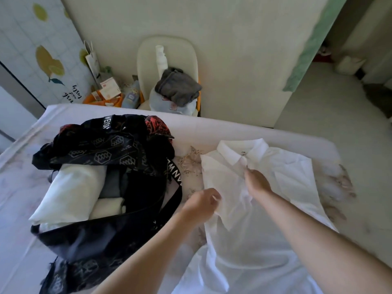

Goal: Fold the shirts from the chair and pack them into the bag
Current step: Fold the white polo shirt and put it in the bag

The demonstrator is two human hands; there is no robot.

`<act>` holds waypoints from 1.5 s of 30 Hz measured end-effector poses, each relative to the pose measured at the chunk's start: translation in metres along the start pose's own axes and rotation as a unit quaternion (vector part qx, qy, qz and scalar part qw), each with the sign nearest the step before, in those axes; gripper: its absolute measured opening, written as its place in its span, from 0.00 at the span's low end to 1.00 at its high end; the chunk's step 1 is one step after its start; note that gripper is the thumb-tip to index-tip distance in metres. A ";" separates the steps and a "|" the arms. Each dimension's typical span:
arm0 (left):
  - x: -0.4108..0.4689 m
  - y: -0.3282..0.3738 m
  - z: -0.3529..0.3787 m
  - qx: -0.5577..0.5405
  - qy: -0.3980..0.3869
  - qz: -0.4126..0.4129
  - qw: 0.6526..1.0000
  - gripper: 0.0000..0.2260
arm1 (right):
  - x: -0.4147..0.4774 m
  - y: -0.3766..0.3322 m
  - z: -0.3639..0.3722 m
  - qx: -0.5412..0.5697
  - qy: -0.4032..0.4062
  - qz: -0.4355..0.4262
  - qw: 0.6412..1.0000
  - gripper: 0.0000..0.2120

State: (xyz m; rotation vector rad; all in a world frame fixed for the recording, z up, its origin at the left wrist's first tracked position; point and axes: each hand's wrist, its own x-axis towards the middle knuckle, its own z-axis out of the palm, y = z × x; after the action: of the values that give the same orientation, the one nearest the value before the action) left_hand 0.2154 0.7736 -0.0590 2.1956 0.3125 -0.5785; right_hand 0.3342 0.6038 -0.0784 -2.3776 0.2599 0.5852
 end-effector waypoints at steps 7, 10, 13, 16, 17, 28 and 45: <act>0.007 -0.043 0.011 0.160 0.047 0.136 0.977 0.11 | -0.003 0.010 0.033 -0.091 0.063 -0.086 0.990 0.17; 0.002 -0.055 0.004 0.123 0.051 0.148 0.980 0.11 | 0.004 0.003 0.030 -0.060 0.153 -0.140 0.976 0.16; -0.013 -0.052 -0.002 0.183 -0.094 0.099 0.974 0.08 | 0.010 0.003 0.028 -0.207 0.127 -0.190 0.951 0.18; -0.005 -0.033 -0.011 0.227 -0.086 0.041 0.969 0.12 | 0.011 0.006 0.033 -0.274 0.148 -0.247 0.918 0.19; 0.005 -0.025 -0.014 0.227 -0.023 0.051 0.972 0.12 | 0.010 0.009 0.036 -0.266 0.158 -0.267 0.913 0.19; 0.128 0.001 -0.046 0.448 0.100 0.135 0.878 0.25 | 0.027 0.016 0.039 -0.171 0.107 -0.268 0.942 0.08; 0.076 -0.016 0.003 0.393 0.195 0.195 0.877 0.19 | -0.010 0.041 0.045 -0.253 0.127 -0.366 0.886 0.21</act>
State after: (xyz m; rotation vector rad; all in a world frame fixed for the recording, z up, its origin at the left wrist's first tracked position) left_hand 0.2736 0.7835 -0.1099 3.0565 -0.2181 0.0002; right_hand 0.2964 0.6022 -0.1266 -2.7709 -0.7526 -0.0404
